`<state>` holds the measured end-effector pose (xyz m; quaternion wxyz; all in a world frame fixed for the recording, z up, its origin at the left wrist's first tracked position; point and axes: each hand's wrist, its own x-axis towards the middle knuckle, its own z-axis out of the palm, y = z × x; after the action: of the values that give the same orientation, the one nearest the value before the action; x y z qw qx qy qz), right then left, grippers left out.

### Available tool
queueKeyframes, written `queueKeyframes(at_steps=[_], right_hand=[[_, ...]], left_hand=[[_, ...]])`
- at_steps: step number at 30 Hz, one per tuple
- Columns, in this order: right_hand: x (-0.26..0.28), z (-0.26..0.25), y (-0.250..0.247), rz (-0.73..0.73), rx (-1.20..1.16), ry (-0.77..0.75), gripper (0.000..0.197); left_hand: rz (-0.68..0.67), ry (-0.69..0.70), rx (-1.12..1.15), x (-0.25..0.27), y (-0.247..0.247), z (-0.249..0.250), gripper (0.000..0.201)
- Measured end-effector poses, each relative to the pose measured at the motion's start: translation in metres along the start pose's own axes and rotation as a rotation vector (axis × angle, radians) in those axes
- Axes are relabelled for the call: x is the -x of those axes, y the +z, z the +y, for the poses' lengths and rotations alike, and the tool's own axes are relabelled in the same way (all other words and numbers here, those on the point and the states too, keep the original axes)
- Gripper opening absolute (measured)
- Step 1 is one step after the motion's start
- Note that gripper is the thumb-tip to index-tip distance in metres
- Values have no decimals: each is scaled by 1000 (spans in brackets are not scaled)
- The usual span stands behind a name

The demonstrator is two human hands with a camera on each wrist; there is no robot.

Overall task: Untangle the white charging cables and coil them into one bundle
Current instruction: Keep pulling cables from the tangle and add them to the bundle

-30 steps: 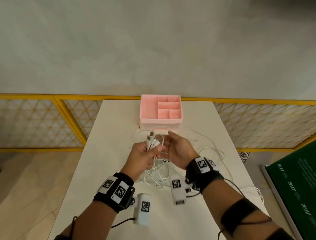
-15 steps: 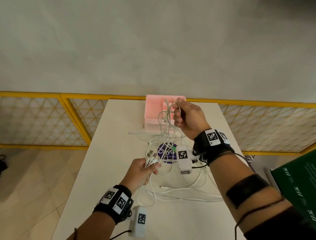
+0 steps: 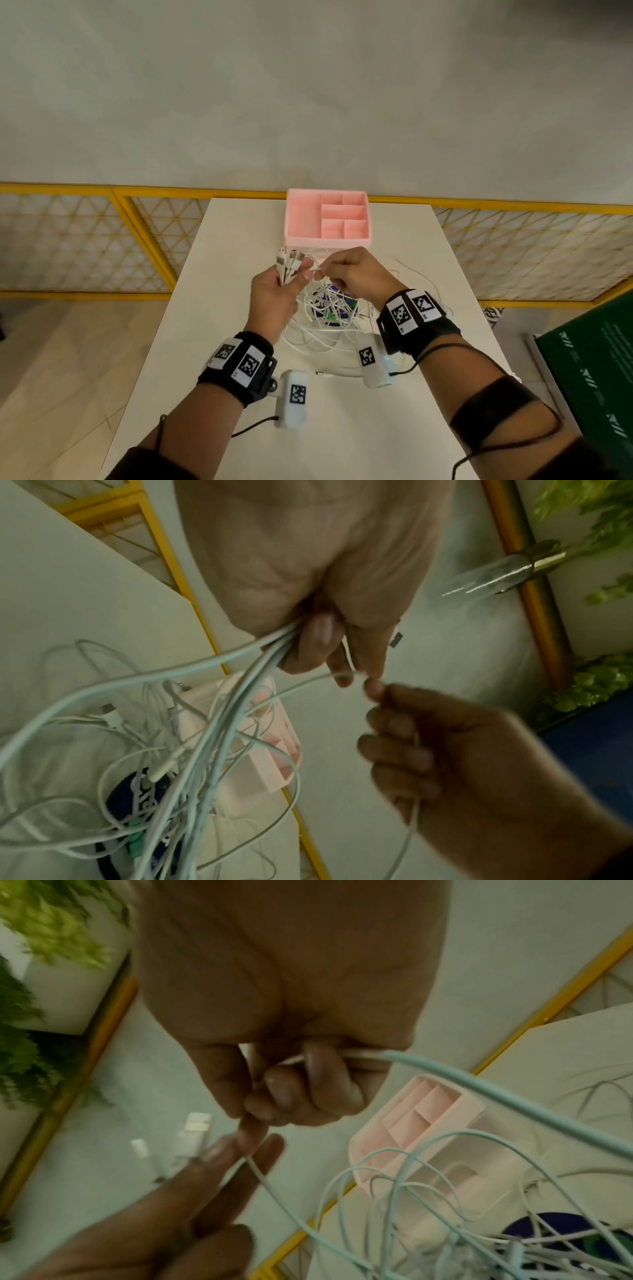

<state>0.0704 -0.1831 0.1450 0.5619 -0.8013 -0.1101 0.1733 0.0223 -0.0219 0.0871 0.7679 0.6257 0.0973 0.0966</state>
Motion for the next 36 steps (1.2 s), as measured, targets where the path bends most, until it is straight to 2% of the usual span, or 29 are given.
queueKeyframes(at_steps=[2,6,10,13,15,16,18,19,21,22,23,25,26,27,28,30,33,36], right_hand=[[3,-11,0,-2,-65,-58,19],[8,-41,-13,46,-352,-179,23],[12,-75,-42,204,-663,-327,25],[14,-78,-62,279,-767,-402,23],[10,-64,-71,388,-724,-367,25],[6,-53,-75,482,-626,-304,27],[-3,-24,-83,626,-307,-107,30],[-6,-10,-86,640,-146,3,29],[-7,11,-84,567,142,200,29],[-4,14,-79,538,282,235,43],[0,14,-70,543,385,174,56],[8,5,-48,561,503,-143,69],[10,0,-38,497,565,-288,68],[10,-1,-28,380,654,-370,62],[8,-2,-19,240,758,-384,51],[3,-1,-6,19,905,-304,27],[-2,-4,-3,-113,784,-218,27],[1,-17,-3,-99,653,-216,22]], left_hand=[[-23,-4,-43,-1,6,-2,10],[-48,-38,-155,2,7,-21,2],[33,-123,-145,10,-5,-37,13],[47,-141,-153,8,-9,-34,18],[70,-153,-113,4,-12,-31,20],[85,-143,-94,3,-14,-29,19],[109,-130,-76,1,-17,-24,16],[110,-127,-72,0,-17,-22,14],[95,-110,-78,-1,-15,-17,14],[90,-93,-97,-1,-13,-16,16],[79,-76,-115,-2,-10,-14,16],[33,-33,-139,0,-4,-9,14],[7,-18,-149,1,0,-7,13],[-15,-10,-157,2,4,-6,13],[-33,-9,-160,3,6,-4,13],[-59,-7,-154,4,9,-1,11],[-70,-5,-140,8,6,0,8],[-66,-3,-140,11,2,-6,5]])
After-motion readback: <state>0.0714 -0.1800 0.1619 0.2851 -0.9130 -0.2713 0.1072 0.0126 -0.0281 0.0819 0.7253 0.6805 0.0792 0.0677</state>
